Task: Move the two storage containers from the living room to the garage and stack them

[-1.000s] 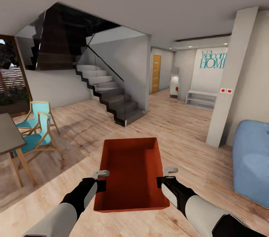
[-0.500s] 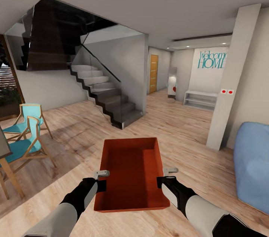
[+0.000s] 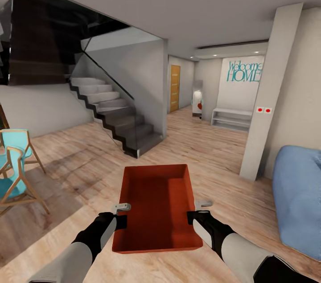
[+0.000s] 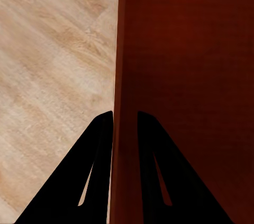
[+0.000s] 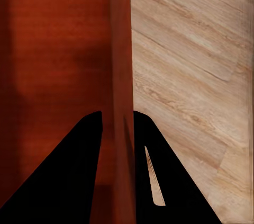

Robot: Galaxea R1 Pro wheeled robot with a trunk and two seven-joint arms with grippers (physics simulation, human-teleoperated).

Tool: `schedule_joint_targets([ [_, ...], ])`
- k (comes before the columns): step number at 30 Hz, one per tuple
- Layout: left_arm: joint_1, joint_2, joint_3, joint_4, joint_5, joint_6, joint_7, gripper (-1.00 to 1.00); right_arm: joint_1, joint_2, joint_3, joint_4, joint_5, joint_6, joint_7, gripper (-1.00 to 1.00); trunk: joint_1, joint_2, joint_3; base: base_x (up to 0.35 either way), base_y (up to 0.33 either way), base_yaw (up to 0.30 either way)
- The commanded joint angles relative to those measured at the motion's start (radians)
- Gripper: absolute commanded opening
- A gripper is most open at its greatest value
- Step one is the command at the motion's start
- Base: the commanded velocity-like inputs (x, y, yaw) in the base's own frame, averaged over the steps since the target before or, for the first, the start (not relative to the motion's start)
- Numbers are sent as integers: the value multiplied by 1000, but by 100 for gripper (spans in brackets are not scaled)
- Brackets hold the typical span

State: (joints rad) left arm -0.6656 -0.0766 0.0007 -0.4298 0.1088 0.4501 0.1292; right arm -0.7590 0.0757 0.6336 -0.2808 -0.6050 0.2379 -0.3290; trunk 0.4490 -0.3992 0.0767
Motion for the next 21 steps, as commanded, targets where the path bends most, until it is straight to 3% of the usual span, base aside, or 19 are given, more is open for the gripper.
schedule_joint_targets([
  [1, 1, 26, -7, -1, -20, 9, 28, -100, -2, -1, -11, -5, -6, 3, -5, -100, 1, -1, 0, 323, 0, -228],
  [21, 1, 26, -7, -1, -20, 9, 28, -100, -2, -1, -11, -5, -6, 3, -5, -100, 1, -1, 0, 323, 0, -229],
])
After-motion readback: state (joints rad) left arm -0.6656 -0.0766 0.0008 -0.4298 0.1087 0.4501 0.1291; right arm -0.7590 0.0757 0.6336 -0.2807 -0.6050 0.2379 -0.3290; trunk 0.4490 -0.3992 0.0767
